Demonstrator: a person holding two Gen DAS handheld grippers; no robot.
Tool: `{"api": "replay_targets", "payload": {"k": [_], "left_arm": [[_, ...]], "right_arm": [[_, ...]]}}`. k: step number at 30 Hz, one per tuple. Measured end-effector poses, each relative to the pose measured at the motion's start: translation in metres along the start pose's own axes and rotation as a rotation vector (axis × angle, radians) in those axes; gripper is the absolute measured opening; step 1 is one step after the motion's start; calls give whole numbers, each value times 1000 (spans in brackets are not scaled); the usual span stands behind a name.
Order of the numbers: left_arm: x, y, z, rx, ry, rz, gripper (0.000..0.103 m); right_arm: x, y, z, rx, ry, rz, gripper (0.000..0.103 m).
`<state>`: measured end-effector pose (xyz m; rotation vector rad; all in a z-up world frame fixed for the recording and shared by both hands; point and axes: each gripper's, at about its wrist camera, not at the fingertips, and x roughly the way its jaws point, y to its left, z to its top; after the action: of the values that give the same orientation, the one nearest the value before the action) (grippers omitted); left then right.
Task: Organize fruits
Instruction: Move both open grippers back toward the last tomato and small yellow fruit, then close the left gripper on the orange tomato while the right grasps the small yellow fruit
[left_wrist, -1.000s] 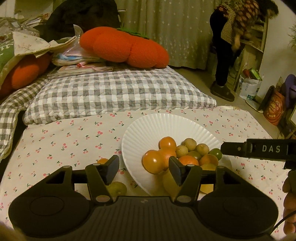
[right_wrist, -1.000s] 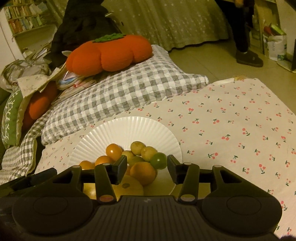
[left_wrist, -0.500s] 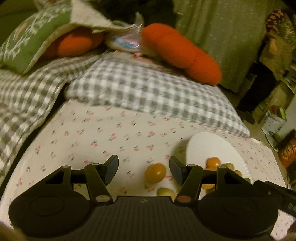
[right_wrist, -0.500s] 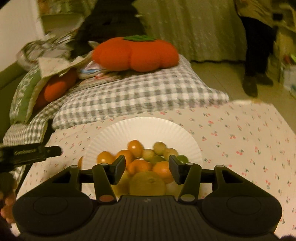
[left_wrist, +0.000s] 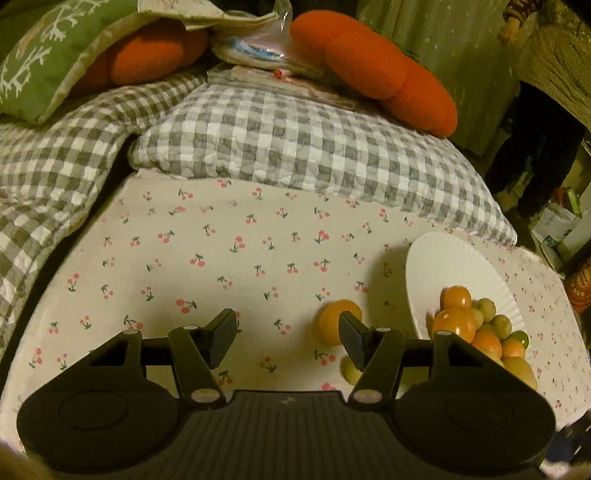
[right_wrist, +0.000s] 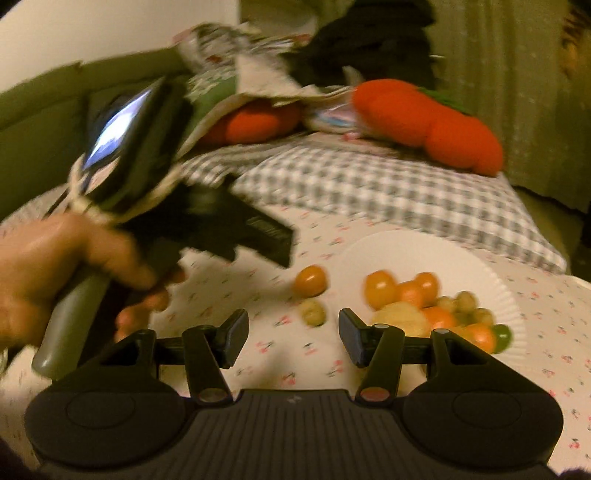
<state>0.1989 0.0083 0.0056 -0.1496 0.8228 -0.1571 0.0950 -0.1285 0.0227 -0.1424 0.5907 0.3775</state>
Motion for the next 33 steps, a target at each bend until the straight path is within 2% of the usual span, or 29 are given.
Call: {"api": "replay_targets", "payload": {"k": [3, 9, 12, 15, 19, 22, 28, 31, 33], "left_arm": [[1, -5, -3, 30, -4, 10, 56], [6, -11, -4, 74, -17, 16, 56], [11, -12, -5, 98, -15, 13, 56], [15, -16, -4, 120, -19, 8, 56], [23, -19, -3, 141, -8, 0, 56], [28, -21, -3, 162, -4, -4, 56], [35, -19, 0, 153, -5, -28, 56], [37, -20, 2, 158, -13, -45, 52], [38, -20, 3, 163, -10, -62, 44]], "right_arm": [[12, 10, -5, -41, 23, -6, 51], [40, 14, -15, -42, 44, -20, 50], [48, 21, -21, -74, 29, -49, 49], [52, 19, -23, -50, 14, -71, 49], [59, 20, -26, -48, 8, -144, 48], [61, 25, -24, -62, -11, -155, 48], [68, 39, -23, -95, -50, -209, 48], [72, 47, -25, -130, -66, -252, 48], [73, 50, -24, -148, -75, -274, 46]]}}
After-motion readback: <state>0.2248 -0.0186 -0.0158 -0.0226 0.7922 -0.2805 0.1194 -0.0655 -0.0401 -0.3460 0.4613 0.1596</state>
